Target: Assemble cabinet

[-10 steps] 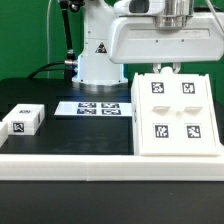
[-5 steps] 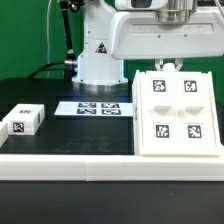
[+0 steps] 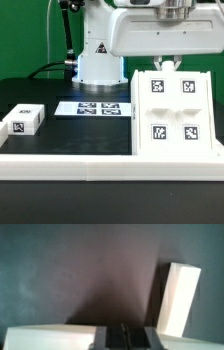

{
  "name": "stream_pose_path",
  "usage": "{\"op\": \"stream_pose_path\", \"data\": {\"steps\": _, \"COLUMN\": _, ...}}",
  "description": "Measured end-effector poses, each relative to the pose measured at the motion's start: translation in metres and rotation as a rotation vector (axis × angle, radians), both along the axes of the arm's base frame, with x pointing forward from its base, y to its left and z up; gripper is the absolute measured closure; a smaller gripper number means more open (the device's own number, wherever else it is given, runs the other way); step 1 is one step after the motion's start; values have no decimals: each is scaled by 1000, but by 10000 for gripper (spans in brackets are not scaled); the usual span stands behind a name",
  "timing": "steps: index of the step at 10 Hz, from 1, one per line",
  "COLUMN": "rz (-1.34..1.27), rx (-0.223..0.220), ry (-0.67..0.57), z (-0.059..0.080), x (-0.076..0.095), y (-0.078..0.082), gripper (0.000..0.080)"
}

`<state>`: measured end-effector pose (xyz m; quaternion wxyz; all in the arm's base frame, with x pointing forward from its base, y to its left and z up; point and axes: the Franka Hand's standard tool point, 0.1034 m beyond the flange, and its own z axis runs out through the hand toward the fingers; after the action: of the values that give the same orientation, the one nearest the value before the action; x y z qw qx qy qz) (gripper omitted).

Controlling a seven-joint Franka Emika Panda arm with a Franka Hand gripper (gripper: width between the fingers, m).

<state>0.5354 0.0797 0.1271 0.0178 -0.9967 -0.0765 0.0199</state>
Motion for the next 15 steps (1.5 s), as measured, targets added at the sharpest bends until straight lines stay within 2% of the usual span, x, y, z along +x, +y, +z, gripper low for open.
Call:
{"op": "stream_pose_path", "data": {"steps": 1, "rz": 0, "rx": 1, "ry": 0, "z": 4, "x": 6, "y": 1, "gripper": 797}}
{"op": "stream_pose_path", "data": {"steps": 8, "rz": 0, "rx": 0, "ry": 3, "z": 1, "x": 4, "y": 1, "gripper": 777}}
{"op": "stream_pose_path", "data": {"steps": 10, "rz": 0, "rx": 0, "ry": 3, "z": 1, "x": 4, "y": 1, "gripper": 401}}
{"op": "stream_pose_path", "data": {"steps": 11, "rz": 0, "rx": 0, "ry": 3, "z": 1, "x": 4, "y": 1, "gripper": 401}}
{"op": "stream_pose_path", "data": {"steps": 12, "rz": 0, "rx": 0, "ry": 3, "z": 1, "x": 4, "y": 1, "gripper": 216}}
{"op": "stream_pose_path", "data": {"steps": 13, "rz": 0, "rx": 0, "ry": 3, "z": 1, "x": 4, "y": 1, "gripper": 78}}
{"op": "stream_pose_path", "data": {"steps": 14, "rz": 0, "rx": 0, "ry": 3, "z": 1, "x": 4, "y": 1, "gripper": 78}}
{"op": "stream_pose_path", "data": {"steps": 15, "rz": 0, "rx": 0, "ry": 3, "z": 1, "x": 4, "y": 1, "gripper": 15}}
